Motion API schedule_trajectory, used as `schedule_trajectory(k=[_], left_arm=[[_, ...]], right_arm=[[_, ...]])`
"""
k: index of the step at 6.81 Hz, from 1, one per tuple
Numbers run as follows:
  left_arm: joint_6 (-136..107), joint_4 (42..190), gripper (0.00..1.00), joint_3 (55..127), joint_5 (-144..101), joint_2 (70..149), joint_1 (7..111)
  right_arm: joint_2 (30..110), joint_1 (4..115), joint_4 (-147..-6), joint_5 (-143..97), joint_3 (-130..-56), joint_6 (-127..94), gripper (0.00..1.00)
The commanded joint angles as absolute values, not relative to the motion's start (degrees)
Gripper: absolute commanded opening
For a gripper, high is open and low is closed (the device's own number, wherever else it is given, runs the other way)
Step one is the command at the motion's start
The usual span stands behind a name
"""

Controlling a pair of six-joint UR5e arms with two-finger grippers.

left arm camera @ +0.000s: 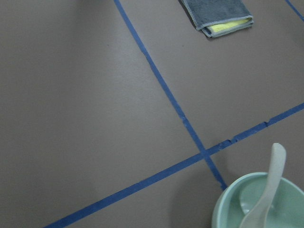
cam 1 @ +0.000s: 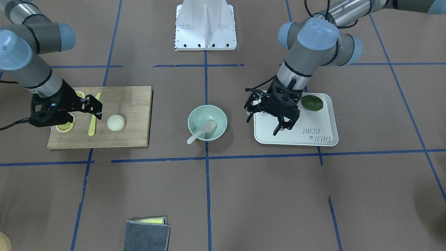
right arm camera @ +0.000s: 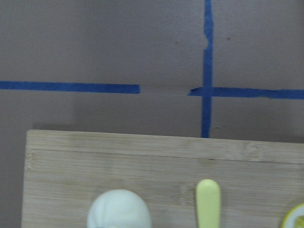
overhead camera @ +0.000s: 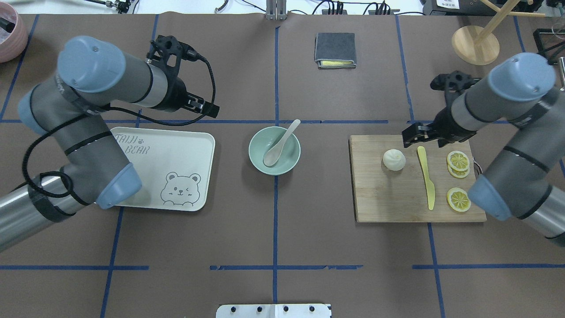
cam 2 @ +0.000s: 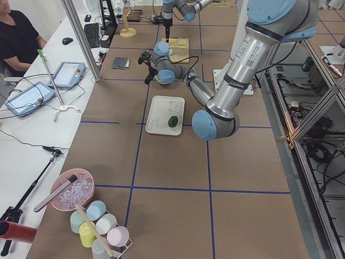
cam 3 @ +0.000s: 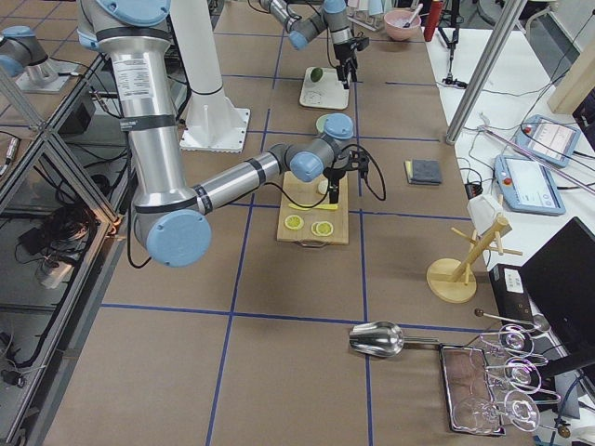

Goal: Put spoon and bun in bowl

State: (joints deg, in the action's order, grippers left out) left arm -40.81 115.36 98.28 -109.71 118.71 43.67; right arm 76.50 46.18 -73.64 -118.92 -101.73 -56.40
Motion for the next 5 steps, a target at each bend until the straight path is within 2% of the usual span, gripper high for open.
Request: schedule_trajectory(k=[1,4,5], left_arm=[[-37.4,113.5,0.94,101.1,-110.0,116.1,45.4],[-38.1,113.5,0.95,101.2,-110.0,116.1,45.3],[-38.1,113.5,0.95,101.1,-110.0,116.1,45.2]], right_arm=[[73.7,42.5,-73.0,-113.8,-99.8,-63.0,0.99],[74.1,41.1,-73.2,-114.3,-99.1,-63.1,0.99],[74.0,41.0,-73.4,-114.3,-99.4,-63.5,0.54]])
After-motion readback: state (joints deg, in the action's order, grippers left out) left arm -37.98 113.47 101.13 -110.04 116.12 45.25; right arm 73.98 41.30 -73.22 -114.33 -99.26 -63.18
